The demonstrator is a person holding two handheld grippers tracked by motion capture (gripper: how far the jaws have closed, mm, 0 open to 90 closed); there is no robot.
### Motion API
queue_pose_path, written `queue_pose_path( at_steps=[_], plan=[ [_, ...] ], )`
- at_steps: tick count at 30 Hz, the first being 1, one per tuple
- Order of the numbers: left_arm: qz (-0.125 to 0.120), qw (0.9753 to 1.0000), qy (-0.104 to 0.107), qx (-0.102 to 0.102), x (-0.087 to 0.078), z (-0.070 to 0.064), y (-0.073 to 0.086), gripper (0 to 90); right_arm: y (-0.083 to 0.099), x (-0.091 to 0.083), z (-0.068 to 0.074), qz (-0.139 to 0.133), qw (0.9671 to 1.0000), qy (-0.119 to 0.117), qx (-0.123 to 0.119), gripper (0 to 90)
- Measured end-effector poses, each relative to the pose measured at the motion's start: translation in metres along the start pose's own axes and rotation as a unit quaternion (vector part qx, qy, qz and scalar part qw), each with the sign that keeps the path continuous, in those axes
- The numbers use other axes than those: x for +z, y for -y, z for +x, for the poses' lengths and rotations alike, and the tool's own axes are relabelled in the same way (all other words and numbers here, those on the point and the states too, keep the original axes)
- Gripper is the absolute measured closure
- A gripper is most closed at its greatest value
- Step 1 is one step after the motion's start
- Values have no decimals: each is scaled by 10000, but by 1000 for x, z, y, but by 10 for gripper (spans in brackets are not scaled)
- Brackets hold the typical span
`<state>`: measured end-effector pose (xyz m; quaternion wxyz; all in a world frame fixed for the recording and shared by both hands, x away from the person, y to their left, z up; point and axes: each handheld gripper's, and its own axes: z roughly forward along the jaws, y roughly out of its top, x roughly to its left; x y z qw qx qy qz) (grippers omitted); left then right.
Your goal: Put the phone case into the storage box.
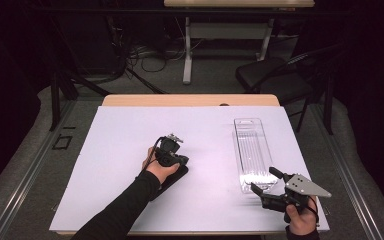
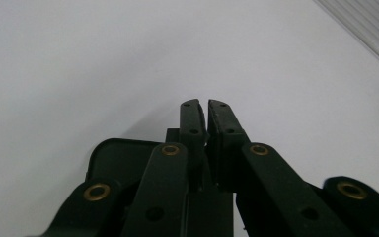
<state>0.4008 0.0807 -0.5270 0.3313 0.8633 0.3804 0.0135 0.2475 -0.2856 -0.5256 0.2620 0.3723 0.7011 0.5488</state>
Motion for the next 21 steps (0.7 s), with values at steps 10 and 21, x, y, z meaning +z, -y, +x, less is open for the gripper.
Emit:
queue_pose_path(
  at_steps=[10,21],
  plan=[
    [-195,9997,123,-112,-21,-4,2,661,0,0,0,8,10000,24,-8,144],
    [-313,9995,22,63,-36,-4,4,546,0,0,1,-11,10000,41,-9,144]
  ],
)
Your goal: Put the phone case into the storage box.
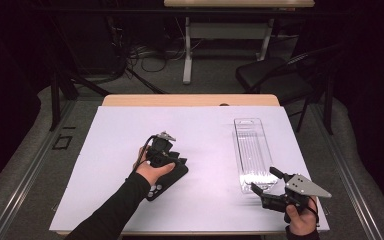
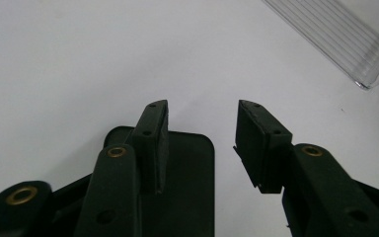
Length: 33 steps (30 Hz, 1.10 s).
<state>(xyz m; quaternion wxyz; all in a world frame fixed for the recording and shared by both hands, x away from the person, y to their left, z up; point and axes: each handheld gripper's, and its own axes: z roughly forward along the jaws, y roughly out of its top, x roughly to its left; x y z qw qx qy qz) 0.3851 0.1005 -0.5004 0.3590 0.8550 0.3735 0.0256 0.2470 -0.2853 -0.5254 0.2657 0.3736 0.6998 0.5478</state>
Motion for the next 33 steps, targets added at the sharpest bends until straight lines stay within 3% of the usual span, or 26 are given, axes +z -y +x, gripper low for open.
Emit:
queue_pose_path(
  at_steps=[3,5,18,23,33],
  plan=[
    [6,10000,63,-61,-5,1,2,521,0,0,0,-2,10000,8,5,144],
    [2,10000,24,49,-8,0,3,491,0,0,0,1,10000,7,4,144],
    [-171,9995,194,-162,-23,0,8,241,0,0,0,15,10000,26,10,144],
    [-256,9992,233,-181,-27,1,9,239,0,0,0,5,10000,24,11,144],
    [-165,9989,315,-306,-37,3,14,203,1,0,0,29,10000,29,11,144]
  ],
)
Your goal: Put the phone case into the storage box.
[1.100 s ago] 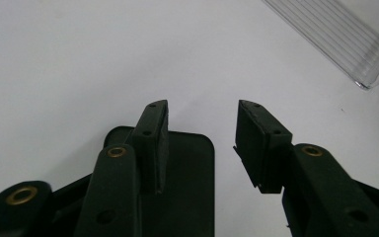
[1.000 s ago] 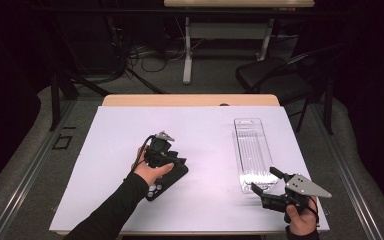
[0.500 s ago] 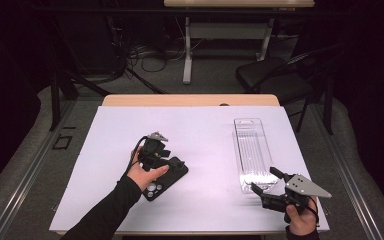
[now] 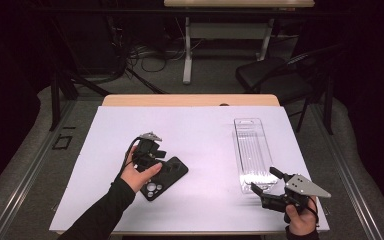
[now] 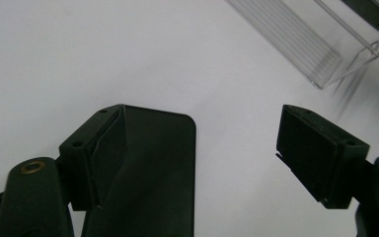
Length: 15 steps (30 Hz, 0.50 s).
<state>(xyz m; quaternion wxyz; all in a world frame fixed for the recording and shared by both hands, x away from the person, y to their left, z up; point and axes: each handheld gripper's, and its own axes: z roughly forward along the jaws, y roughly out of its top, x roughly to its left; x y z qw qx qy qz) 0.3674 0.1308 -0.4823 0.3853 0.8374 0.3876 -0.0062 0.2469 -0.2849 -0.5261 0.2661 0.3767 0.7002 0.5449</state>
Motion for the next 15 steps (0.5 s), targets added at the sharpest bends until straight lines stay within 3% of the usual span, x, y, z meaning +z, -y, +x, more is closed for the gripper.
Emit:
queue_pose_path(
  at_steps=[4,10,15],
  plan=[
    [-37,10000,34,-15,-4,1,2,155,0,0,0,-6,10000,15,-12,143],
    [15,10000,-83,48,-12,1,3,155,0,0,0,11,10000,24,-7,144],
    [280,9993,-189,170,-17,3,4,155,0,0,0,-23,10000,29,-3,144]
  ],
)
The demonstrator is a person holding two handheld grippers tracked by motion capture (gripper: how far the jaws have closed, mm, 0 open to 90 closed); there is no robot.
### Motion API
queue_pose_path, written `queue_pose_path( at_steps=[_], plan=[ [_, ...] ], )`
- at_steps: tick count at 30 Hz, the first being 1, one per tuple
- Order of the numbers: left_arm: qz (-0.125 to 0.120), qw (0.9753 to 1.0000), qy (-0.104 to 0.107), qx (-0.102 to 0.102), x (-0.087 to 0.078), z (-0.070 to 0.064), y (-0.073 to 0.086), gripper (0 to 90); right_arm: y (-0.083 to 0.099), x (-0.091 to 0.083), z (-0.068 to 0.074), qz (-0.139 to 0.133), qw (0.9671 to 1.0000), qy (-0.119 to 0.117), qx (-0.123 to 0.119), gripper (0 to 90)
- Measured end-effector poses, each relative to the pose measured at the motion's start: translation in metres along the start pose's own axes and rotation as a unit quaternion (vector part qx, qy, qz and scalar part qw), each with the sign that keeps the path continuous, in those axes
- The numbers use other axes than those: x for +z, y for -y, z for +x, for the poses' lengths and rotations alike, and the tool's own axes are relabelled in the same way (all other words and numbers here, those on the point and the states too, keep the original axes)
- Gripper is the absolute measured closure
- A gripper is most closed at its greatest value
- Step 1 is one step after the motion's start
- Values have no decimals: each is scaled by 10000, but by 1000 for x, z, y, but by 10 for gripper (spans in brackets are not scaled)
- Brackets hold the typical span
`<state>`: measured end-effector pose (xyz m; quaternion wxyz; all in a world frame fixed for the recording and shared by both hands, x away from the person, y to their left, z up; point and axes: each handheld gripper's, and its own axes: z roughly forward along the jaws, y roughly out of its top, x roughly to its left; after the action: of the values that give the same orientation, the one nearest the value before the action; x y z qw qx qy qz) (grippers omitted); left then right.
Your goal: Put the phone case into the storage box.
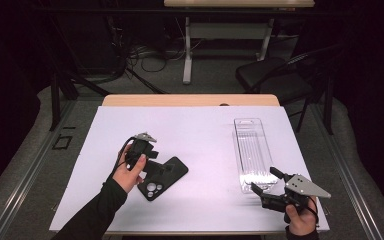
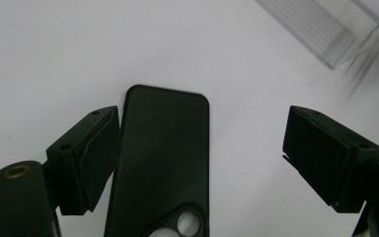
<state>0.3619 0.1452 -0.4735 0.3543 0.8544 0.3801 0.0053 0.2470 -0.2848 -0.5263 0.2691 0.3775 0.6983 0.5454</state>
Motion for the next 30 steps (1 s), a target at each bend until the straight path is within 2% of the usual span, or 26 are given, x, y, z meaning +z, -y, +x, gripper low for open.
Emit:
queue_pose_path(
  at_steps=[3,7,10,14,20,22,24,27,30],
  plan=[
    [138,9995,-190,200,-3,-2,0,155,0,0,0,18,10000,-2,-1,144],
    [207,9993,-238,207,-4,0,0,147,0,0,0,18,10000,0,-6,144],
    [380,9989,-187,221,-2,1,0,99,0,0,0,21,10000,1,-9,144],
    [689,9965,-233,423,2,0,0,45,0,0,0,21,10000,10,-8,144],
    [934,9945,-281,384,10,0,-1,16,0,0,0,25,10000,-2,-8,144],
    [1016,9935,-282,432,12,0,-1,16,0,0,0,34,10000,-5,-10,144],
    [1036,9932,-329,416,14,0,-1,16,0,0,0,34,10000,-7,-12,144],
    [1168,9908,-482,485,16,0,-1,16,0,0,0,39,10000,-8,-10,144],
    [1221,9902,-509,446,18,0,-1,16,0,0,0,47,10000,-6,1,144]
  ],
)
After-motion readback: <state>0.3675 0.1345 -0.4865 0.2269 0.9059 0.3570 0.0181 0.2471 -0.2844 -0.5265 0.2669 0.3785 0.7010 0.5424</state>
